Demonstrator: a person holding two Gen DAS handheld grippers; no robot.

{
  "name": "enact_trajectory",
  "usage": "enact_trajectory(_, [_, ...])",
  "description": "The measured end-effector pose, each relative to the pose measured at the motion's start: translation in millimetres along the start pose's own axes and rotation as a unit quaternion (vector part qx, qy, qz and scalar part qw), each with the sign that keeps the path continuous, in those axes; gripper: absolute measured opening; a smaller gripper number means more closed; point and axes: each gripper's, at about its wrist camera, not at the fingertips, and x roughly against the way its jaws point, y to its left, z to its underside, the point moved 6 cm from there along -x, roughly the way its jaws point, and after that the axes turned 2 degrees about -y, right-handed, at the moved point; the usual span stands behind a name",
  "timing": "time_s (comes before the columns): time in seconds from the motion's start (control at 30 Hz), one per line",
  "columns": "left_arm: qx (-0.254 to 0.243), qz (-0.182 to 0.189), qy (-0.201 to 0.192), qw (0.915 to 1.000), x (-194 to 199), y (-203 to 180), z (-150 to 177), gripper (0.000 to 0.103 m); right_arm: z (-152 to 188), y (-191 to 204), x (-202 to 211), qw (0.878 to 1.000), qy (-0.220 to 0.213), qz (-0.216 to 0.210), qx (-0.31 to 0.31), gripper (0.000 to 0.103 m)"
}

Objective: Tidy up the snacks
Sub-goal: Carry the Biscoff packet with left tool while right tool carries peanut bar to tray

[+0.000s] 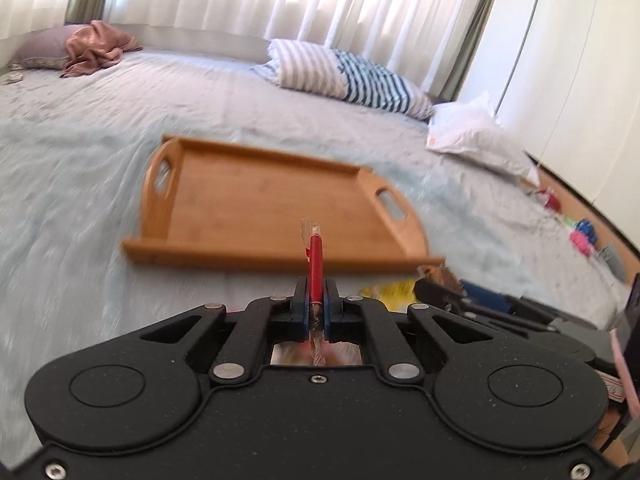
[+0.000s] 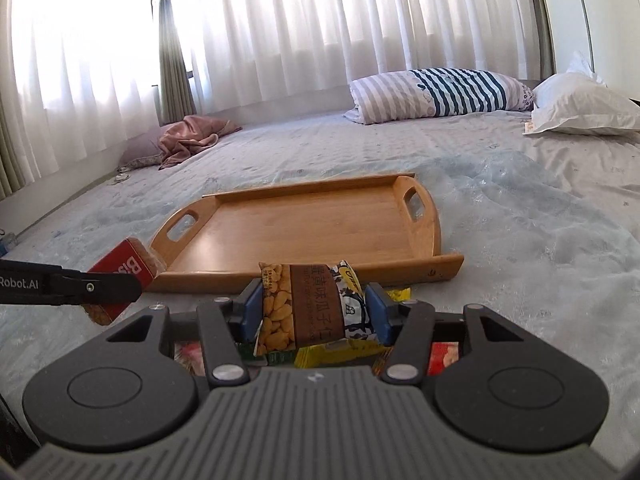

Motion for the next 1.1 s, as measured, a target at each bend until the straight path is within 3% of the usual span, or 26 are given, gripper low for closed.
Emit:
enact_trajectory(0.2, [0.002, 0.012, -0.002, 0.9999, -40.0, -10.8, -55.7, 0.006, -42.0, -19.4, -40.7, 1.0, 0.017, 0.012, -0.01, 0.057])
enact_trajectory(0.4, [0.031, 0.006, 0.036, 0.9989, -110.3, -12.2, -92.4, 0.006, -80.6, -41.1, -96.2, 0.999, 0.041, 0.01, -0.022, 0.057])
enact_trajectory(0.57, [0.058, 0.002, 0.078, 0.9952, -175.2, -3.3, -106.3, 0.006, -100.2, -45.6, -144.5, 0.999, 0.049, 0.012, 0.012, 0.057])
enact_trajectory(0.77, [0.081, -0.013, 0.102, 0.9914, -242.1, 11.1, -112.9, 0.006, -99.5, -50.0, -196.8, 0.996, 0.075, 0.018, 0.044, 0.057])
enact_trajectory(1.1, [0.088, -0.026, 0.118, 0.9887, -302.7, 21.1, -114.5, 0.006, -92.5, -66.0, -248.7, 0.994, 0.099, 0.025, 0.028, 0.057])
